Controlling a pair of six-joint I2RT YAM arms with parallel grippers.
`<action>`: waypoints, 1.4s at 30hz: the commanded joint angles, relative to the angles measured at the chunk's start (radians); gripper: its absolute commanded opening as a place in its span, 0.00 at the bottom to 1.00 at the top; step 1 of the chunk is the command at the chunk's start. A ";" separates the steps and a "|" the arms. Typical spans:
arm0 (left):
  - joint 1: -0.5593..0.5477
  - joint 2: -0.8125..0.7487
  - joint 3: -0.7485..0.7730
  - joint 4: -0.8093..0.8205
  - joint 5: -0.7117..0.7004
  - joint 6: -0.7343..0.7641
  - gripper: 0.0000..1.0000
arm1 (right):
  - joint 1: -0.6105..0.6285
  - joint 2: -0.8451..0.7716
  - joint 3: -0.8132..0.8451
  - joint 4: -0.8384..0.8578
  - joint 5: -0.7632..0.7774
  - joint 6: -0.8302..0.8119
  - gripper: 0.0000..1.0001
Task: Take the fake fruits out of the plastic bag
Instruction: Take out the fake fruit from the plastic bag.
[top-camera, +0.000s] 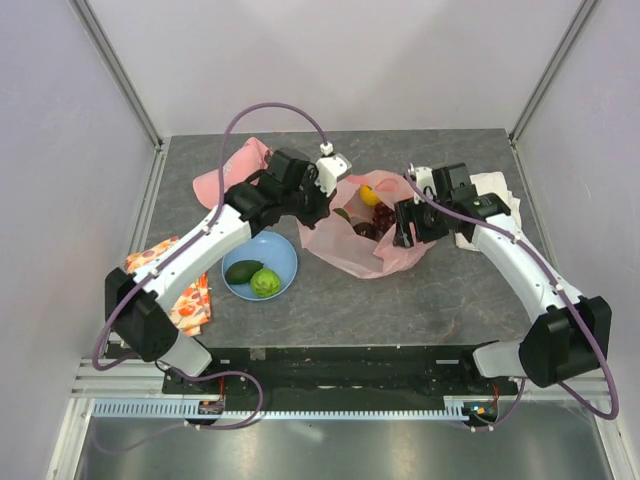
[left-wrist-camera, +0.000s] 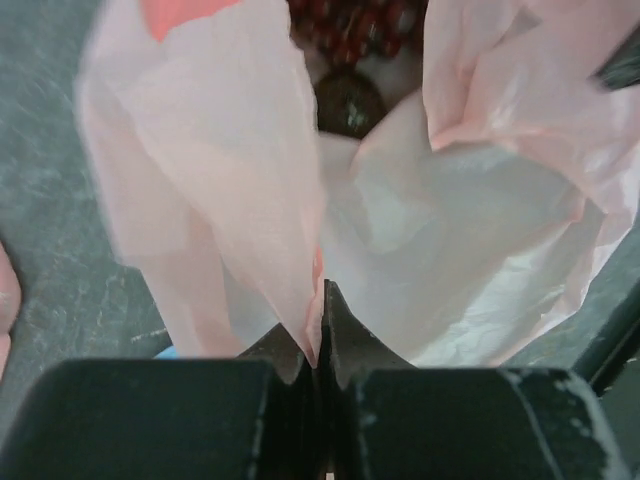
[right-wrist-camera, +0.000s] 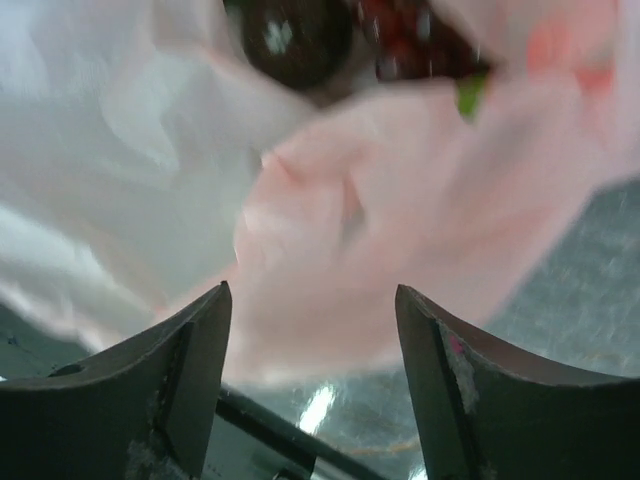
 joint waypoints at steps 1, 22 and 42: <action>0.005 -0.053 0.108 0.031 0.090 -0.101 0.02 | 0.019 0.073 0.173 0.122 -0.074 -0.055 0.73; 0.025 -0.014 0.130 0.053 0.105 -0.141 0.02 | 0.122 0.693 0.609 0.286 0.117 0.014 0.98; 0.049 0.011 0.122 0.050 0.088 -0.138 0.02 | 0.169 0.857 0.786 0.222 0.173 -0.075 0.50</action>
